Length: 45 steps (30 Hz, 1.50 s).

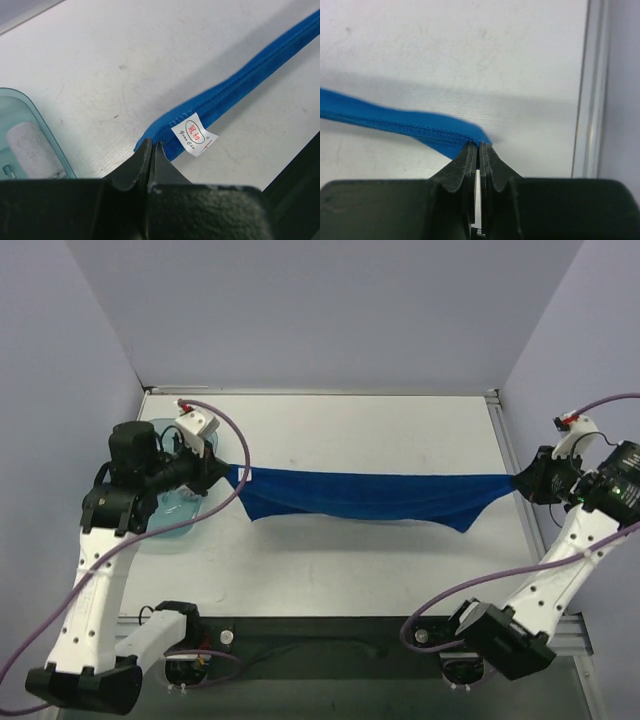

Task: Roll the towels
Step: Flatten the towel

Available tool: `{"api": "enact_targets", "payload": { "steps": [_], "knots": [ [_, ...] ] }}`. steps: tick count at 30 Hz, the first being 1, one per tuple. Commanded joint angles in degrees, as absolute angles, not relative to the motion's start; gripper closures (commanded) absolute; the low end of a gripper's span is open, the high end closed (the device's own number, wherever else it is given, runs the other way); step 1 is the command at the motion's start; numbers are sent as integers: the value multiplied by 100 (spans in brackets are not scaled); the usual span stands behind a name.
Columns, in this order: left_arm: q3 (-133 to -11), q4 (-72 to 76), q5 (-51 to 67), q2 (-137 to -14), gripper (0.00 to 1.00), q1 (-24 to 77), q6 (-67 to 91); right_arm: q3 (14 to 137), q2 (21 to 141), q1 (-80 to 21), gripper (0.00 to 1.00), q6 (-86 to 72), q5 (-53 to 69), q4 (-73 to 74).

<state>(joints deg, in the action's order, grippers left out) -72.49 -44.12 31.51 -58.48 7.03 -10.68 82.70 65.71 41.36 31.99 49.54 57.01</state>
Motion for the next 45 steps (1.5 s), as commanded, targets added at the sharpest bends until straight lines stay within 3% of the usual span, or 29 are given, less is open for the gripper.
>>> {"api": "enact_targets", "payload": {
  "steps": [1,5,9,16,20,33,45],
  "knots": [
    [-7111,-4544,3024,-5021,100,650,-879,8218,5995,4657,100,3726,5475,5827],
    [-6944,-4684,2637,-4816,100,650,-624,8253,6098,4843,100,3779,5590,5819],
    [-6680,-4562,2584,-5193,100,677,-545,8148,6635,4178,100,3753,5301,5731],
    [-6373,-3877,2199,-6642,100,861,-220,7102,7417,2989,100,2778,4220,4018],
    [-6223,-2983,1794,-7425,100,1116,-158,7066,8478,2628,100,2453,3868,3298],
    [-7609,-1986,1477,-10685,100,1318,-387,8928,11591,2153,100,1934,3130,2944],
    [-8771,-1978,1327,-11953,100,1274,-519,10511,12955,1723,100,1775,2241,3067]
  ]
}}
